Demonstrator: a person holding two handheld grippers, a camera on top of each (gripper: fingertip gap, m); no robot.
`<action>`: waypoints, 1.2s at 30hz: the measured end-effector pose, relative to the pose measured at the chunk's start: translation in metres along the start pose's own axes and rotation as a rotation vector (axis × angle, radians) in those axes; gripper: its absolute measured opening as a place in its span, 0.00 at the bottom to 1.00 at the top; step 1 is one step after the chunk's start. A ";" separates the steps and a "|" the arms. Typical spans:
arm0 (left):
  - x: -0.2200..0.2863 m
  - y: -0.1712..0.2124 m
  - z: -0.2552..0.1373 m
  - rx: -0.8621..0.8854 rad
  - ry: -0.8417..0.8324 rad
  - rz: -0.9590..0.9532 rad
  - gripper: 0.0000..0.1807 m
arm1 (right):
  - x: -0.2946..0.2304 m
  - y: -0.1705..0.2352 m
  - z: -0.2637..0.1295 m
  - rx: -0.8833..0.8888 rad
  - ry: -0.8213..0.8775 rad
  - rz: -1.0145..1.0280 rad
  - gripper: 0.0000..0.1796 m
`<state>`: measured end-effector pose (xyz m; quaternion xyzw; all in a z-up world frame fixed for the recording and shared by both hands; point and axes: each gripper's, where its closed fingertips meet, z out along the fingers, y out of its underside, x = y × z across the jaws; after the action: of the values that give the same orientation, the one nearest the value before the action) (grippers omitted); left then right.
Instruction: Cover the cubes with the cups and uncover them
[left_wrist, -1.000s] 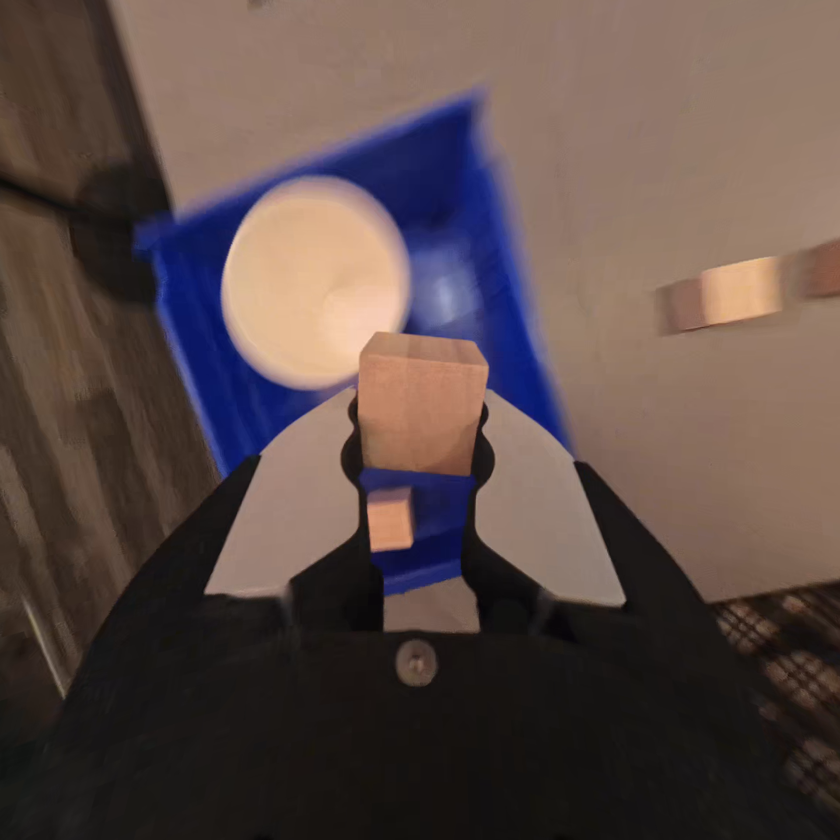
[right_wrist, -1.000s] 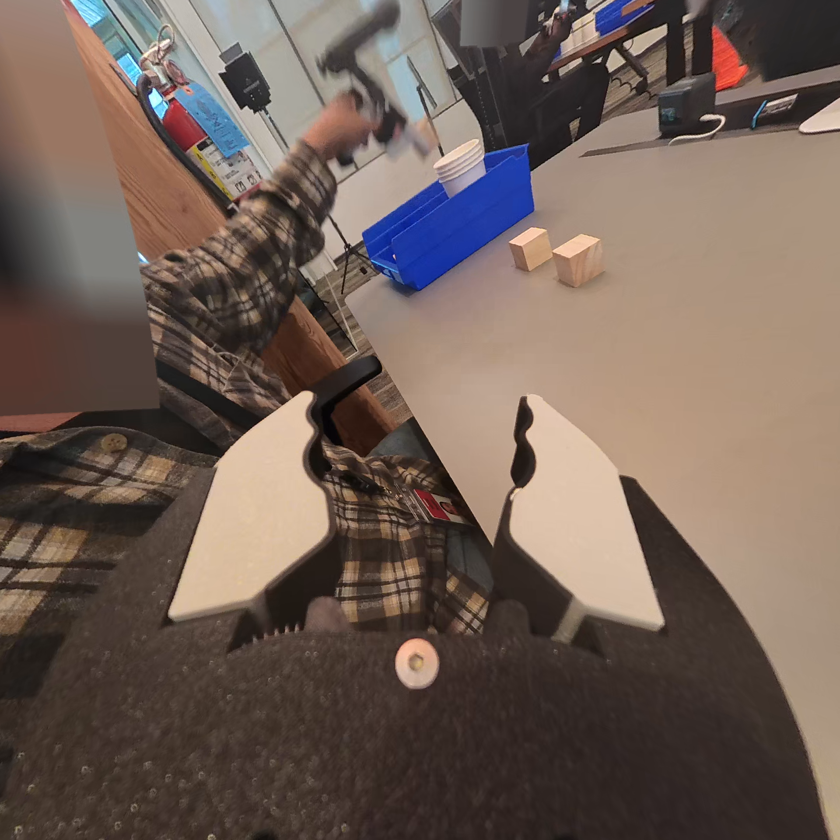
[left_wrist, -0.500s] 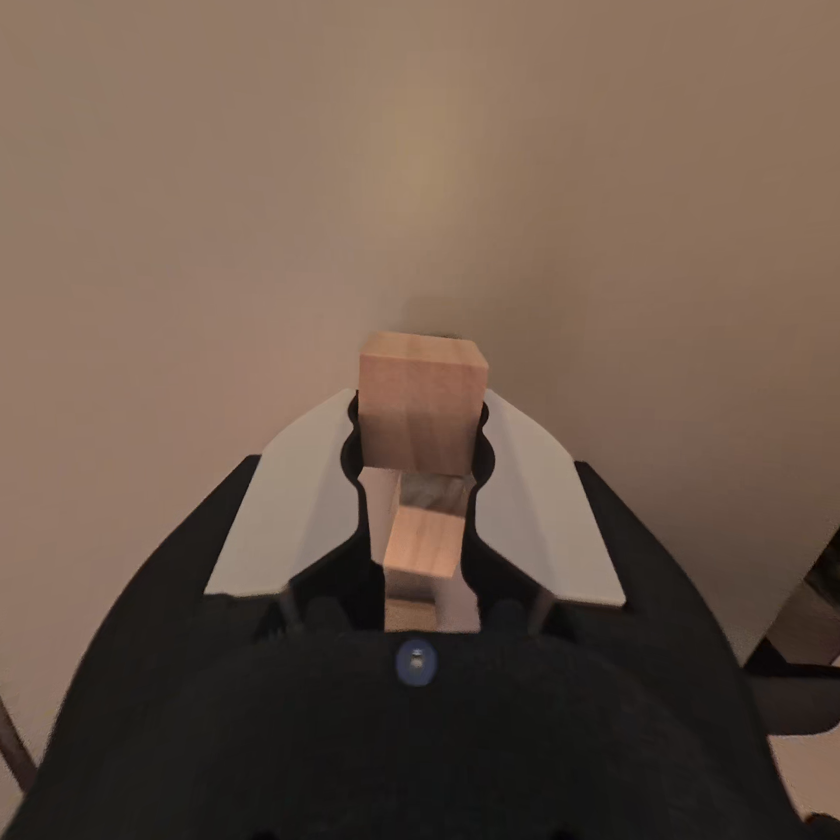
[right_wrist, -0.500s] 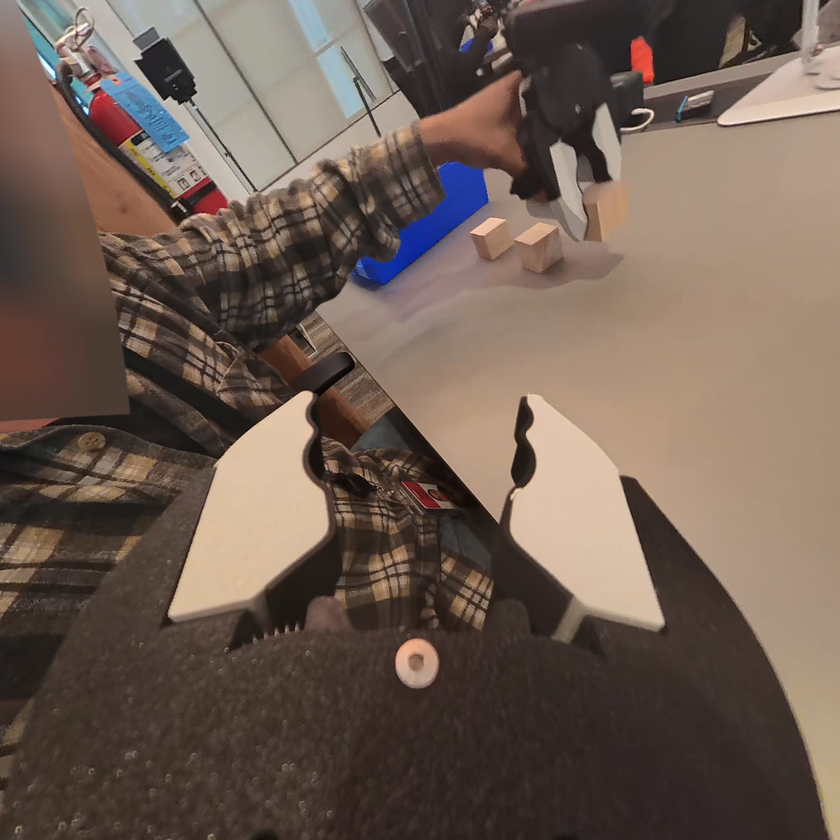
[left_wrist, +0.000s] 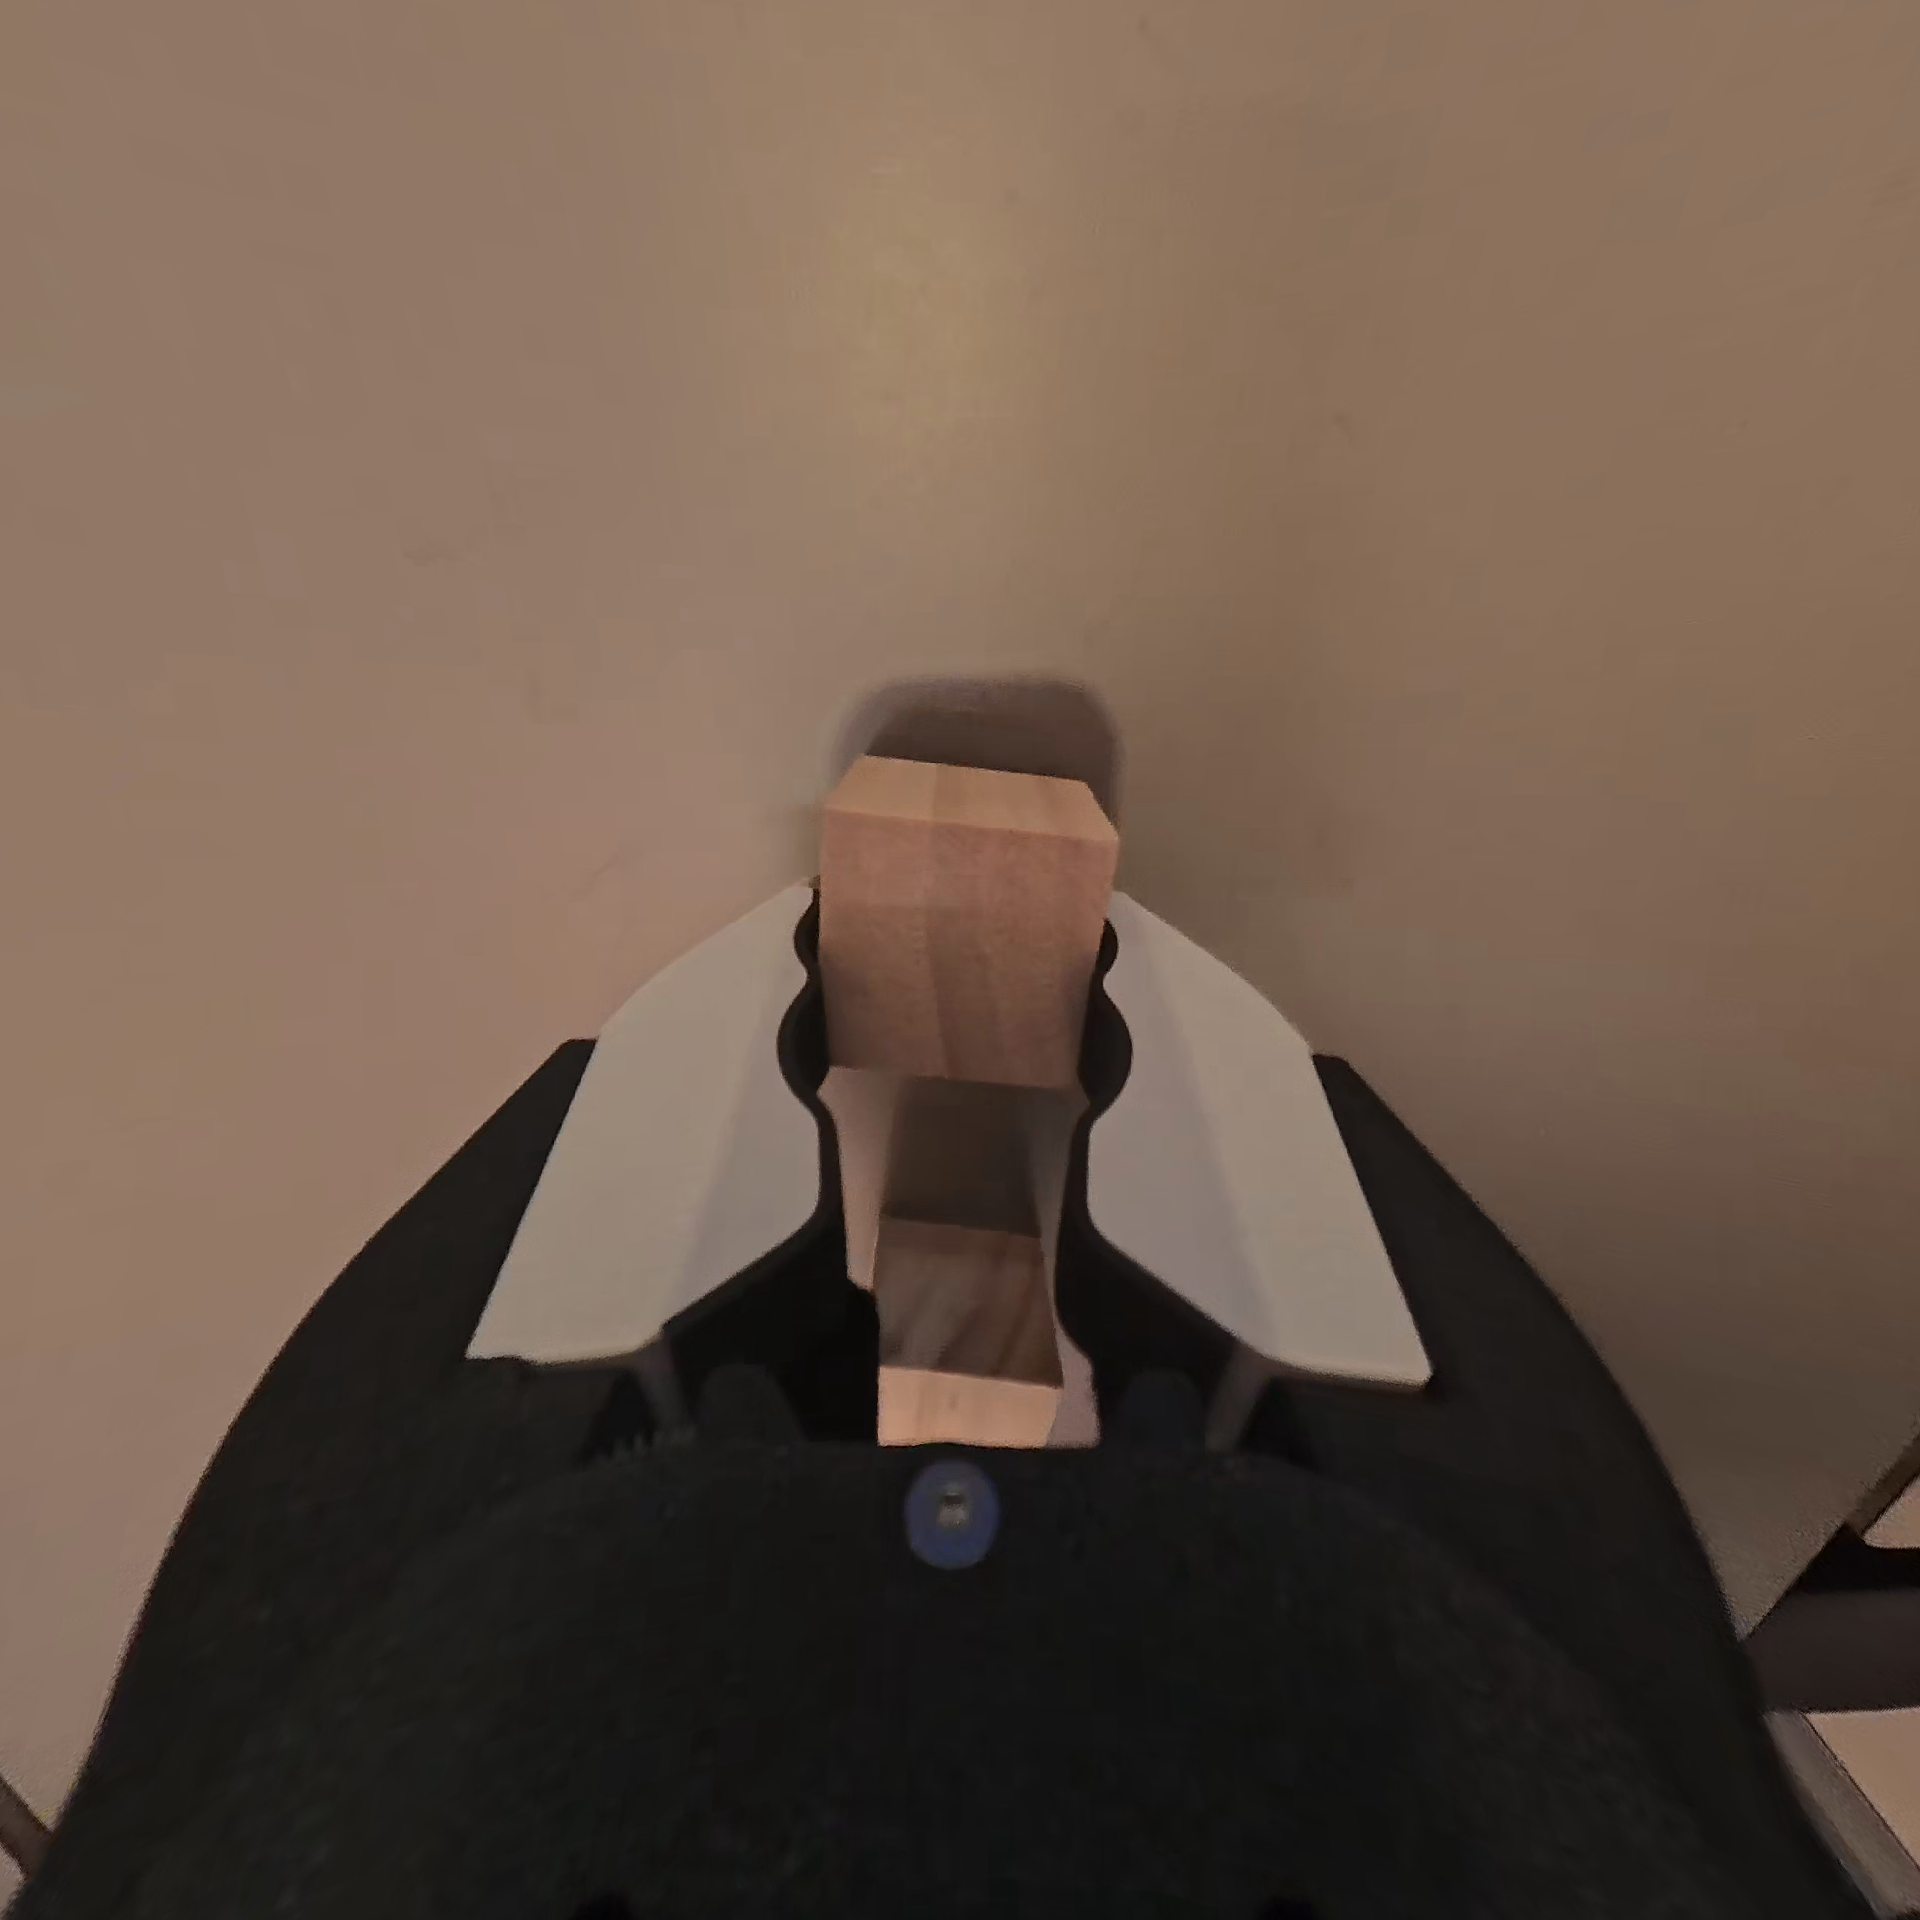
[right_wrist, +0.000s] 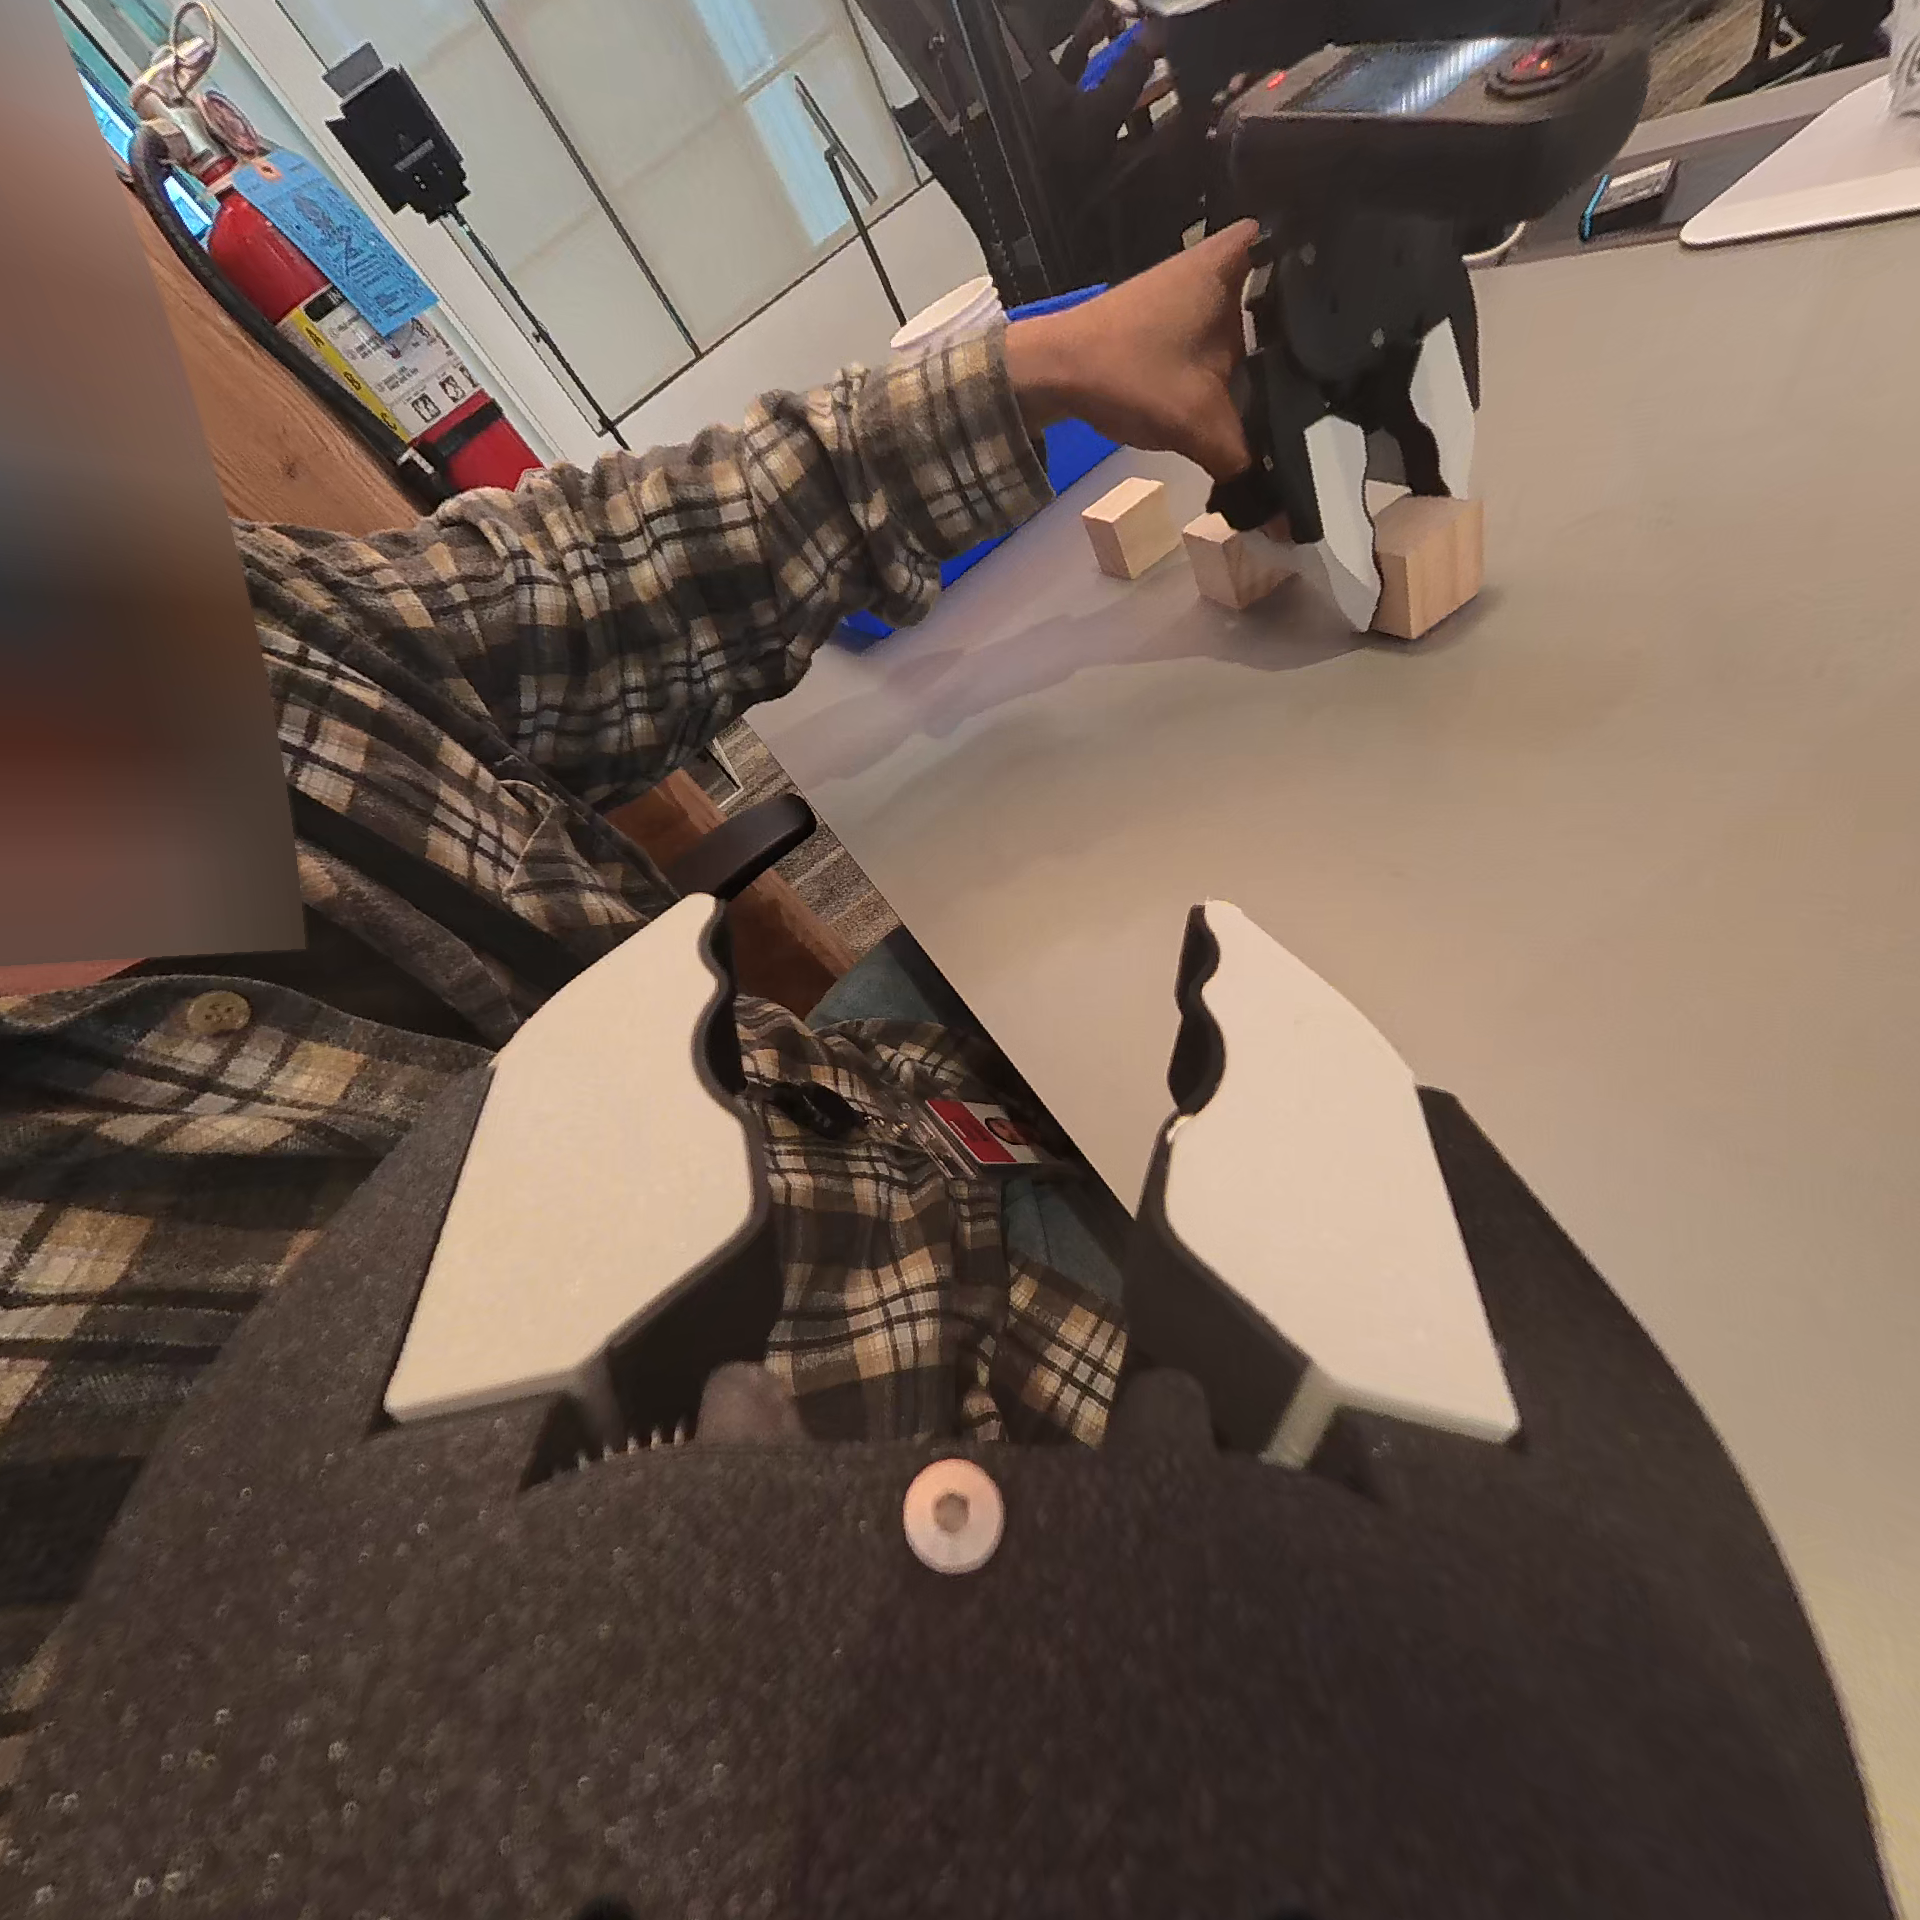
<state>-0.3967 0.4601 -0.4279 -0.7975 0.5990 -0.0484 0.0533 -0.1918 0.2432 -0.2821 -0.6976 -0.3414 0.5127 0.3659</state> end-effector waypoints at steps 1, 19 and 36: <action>0.000 0.000 0.001 -0.003 -0.002 0.001 0.25 | 0.000 0.000 0.000 0.000 0.001 0.001 0.45; -0.003 0.093 -0.029 -0.015 -0.043 0.057 0.42 | -0.002 0.001 0.002 0.013 -0.024 -0.003 0.46; -0.016 0.102 -0.024 -0.027 -0.098 -0.025 0.41 | -0.005 0.001 0.003 0.004 -0.013 -0.012 0.47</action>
<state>-0.5015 0.4471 -0.4191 -0.8069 0.5864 -0.0021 0.0712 -0.1954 0.2388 -0.2815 -0.6916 -0.3469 0.5156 0.3680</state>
